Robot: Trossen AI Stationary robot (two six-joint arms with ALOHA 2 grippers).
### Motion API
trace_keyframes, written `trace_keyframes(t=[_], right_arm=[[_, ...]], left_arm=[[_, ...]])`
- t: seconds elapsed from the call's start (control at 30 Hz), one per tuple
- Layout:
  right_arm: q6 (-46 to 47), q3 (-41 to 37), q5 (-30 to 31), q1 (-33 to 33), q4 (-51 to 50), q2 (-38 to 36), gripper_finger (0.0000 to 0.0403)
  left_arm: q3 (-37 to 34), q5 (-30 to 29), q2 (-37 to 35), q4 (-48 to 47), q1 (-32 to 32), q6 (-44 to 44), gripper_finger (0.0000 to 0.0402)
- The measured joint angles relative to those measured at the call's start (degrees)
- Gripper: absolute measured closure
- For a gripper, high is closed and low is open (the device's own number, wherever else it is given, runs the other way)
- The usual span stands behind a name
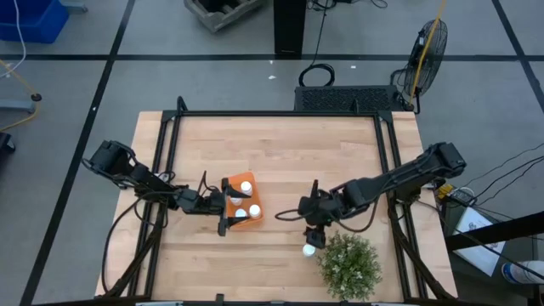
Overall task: Pick and place pill bottles into a basket
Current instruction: Put the white medicine bottle into the orange bin
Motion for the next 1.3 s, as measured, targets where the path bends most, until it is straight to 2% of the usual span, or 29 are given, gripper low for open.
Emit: trace_keyframes(t=[0.37,0.5,0.83,1.3], right_arm=[[4.4,0.0,-13.0,1.0,-1.5,9.3,0.0129],[4.4,0.0,-14.6,1.3,-0.5,11.2,0.0129],[6.6,0.0,-14.6,2.2,5.1,11.4,0.0129],[7.7,-0.6,-12.8,3.4,5.7,11.3,0.0129]], left_arm=[[0.0,-0.3,0.0,0.0,0.0,2.8,0.0066],[0.0,-0.3,0.0,0.0,0.0,2.9,0.0066],[0.0,-0.3,0.0,-0.1,0.0,2.9,0.0066],[0.0,-0.3,0.0,-0.2,0.0,2.8,0.0066]])
